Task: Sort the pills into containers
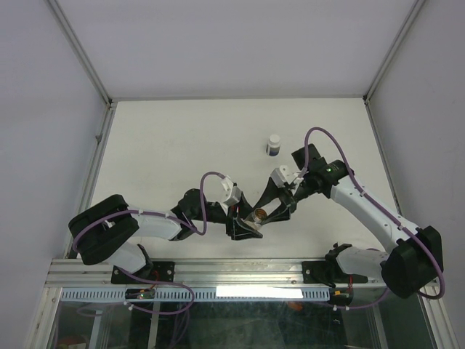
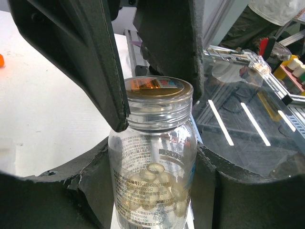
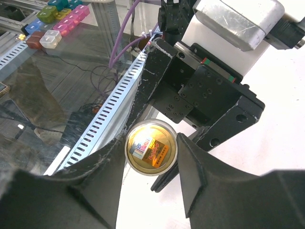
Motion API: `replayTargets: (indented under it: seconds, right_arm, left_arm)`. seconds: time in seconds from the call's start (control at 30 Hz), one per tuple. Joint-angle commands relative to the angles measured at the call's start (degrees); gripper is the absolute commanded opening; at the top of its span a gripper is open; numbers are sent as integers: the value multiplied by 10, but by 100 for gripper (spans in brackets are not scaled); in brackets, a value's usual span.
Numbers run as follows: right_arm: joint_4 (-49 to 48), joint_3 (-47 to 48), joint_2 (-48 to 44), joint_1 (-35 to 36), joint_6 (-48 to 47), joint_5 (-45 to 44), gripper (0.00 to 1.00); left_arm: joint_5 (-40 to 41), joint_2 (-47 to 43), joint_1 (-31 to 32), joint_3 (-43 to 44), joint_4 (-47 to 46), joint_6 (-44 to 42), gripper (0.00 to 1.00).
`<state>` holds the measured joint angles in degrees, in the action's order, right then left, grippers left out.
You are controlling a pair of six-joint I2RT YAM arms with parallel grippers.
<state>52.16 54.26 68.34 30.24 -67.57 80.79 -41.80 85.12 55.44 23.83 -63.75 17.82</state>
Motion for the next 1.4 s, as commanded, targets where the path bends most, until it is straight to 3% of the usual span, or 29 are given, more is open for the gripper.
replayTargets:
  seconds: [0.0,0.23,0.47,0.57,0.67,0.83,0.97,1.13,1.23,1.37]
  right_arm:
    - [-12,0,3,7,29,-2,53]
    - [-12,2,3,10,31,-2,54]
    - [-39,6,3,11,75,-11,25]
    - [-115,0,-2,11,180,-45,14]
    - [-215,-15,-11,11,287,-100,8]
    - [-275,-17,-1,10,375,-162,2]
    - [-293,-17,9,9,405,-181,0]
    - [-294,-15,14,6,406,-165,0]
    - [-292,-14,13,1,405,-152,0]
    - [-275,-8,10,-7,387,-133,0]
  left_arm:
    - [32,-9,-2,6,-71,11,0]
    - [28,-1,-2,10,-79,15,0]
    - [49,-9,-2,5,-81,13,0]
    - [110,-24,-1,-5,-77,2,0]
    - [229,-53,12,-10,-30,-32,0]
    - [408,-72,37,-4,19,-64,0]
    - [458,-63,48,10,43,-81,0]
    - [463,-65,51,5,30,-85,0]
    - [453,-69,50,-8,8,-81,11]
    - [433,-70,49,-39,-51,-65,45]
